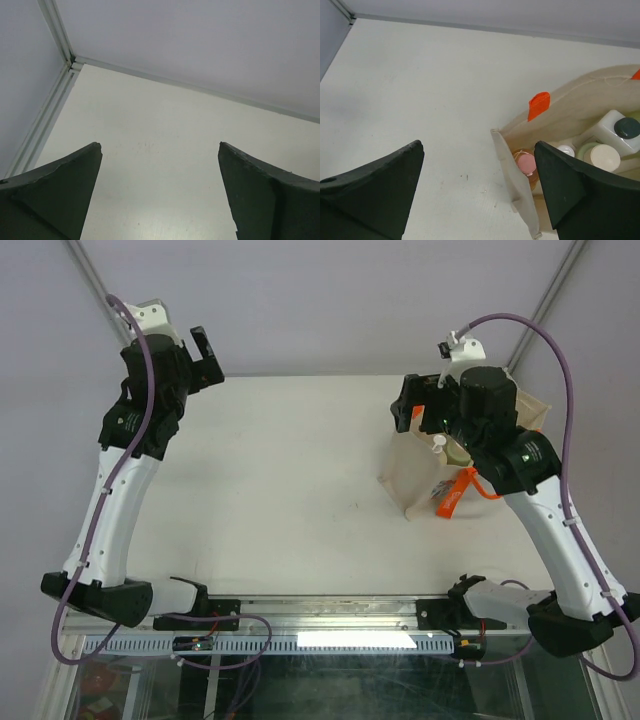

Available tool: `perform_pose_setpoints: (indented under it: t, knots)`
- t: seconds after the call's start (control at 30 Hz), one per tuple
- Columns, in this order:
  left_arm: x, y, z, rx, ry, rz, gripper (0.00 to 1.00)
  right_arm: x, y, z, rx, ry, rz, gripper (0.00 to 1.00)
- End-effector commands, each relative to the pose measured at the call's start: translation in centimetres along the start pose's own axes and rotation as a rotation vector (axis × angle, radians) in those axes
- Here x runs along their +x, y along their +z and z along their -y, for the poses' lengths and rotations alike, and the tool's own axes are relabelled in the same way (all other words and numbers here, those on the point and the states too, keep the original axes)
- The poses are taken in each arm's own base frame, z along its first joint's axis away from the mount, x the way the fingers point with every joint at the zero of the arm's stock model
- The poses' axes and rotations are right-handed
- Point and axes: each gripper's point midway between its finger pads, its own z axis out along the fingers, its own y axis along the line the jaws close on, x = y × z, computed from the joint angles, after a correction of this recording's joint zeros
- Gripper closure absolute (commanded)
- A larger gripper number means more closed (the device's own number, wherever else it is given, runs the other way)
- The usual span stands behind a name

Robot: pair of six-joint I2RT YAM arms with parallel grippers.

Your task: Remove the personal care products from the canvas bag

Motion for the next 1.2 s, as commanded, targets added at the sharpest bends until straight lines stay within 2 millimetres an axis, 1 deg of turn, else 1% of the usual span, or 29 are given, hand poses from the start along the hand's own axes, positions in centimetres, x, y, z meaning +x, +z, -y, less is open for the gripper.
perform_pose_setpoints:
  t: [0.0, 0.1, 0.17, 0.3, 0.4, 0.43, 0.5, 0.6, 0.73, 0.83, 0.97, 1.07, 1.17]
  knots:
    - [1.5, 2.7, 0.7, 0.007, -0.036, -0.028, 0.01, 0.8, 1.9, 1.6, 0.07, 0.016, -0.031, 0.05]
    - [3.5, 4.6, 1.1, 0.013, -0.033, -0.078, 0.01, 2.1, 3.4, 2.7, 0.104, 0.013, -0.083, 0.03]
    - [4.8, 5.6, 1.5, 0.027, -0.034, -0.105, 0.01, 3.1, 4.3, 3.1, 0.101, 0.012, -0.116, 0.03]
    - [7.5, 7.4, 2.4, 0.074, -0.05, -0.161, 0.01, 6.1, 5.9, 3.8, 0.077, 0.006, -0.207, 0.03]
    - [9.2, 8.2, 3.5, 0.135, -0.066, -0.205, 0.01, 8.5, 6.6, 4.9, 0.093, 0.014, -0.285, 0.04]
    - [9.7, 8.3, 3.8, 0.157, -0.075, -0.22, 0.01, 9.0, 6.7, 5.2, 0.095, 0.016, -0.302, 0.05]
    - [10.6, 8.4, 4.5, 0.196, -0.094, -0.245, 0.01, 10.2, 6.9, 5.7, 0.099, 0.017, -0.342, 0.06]
    - [11.4, 8.3, 5.4, 0.245, -0.138, -0.273, 0.01, 12.0, 7.1, 6.1, 0.097, 0.025, -0.417, 0.11]
    - [12.0, 8.1, 6.6, 0.307, -0.188, -0.3, 0.01, 14.3, 7.2, 5.8, 0.058, 0.041, -0.506, 0.24]
    - [12.3, 7.9, 7.2, 0.341, -0.219, -0.317, 0.01, 15.1, 7.2, 5.1, 0.019, 0.059, -0.544, 0.35]
    - [12.8, 7.3, 7.9, 0.385, -0.262, -0.341, 0.01, 15.7, 7.3, 4.3, -0.029, 0.07, -0.569, 0.53]
    - [13.3, 6.9, 8.3, 0.409, -0.283, -0.359, 0.01, 15.6, 7.4, 3.5, -0.072, 0.058, -0.574, 0.72]
    - [13.2, 6.5, 8.6, 0.427, -0.3, -0.364, 0.01, 15.3, 7.4, 2.5, -0.095, 0.027, -0.577, 0.86]
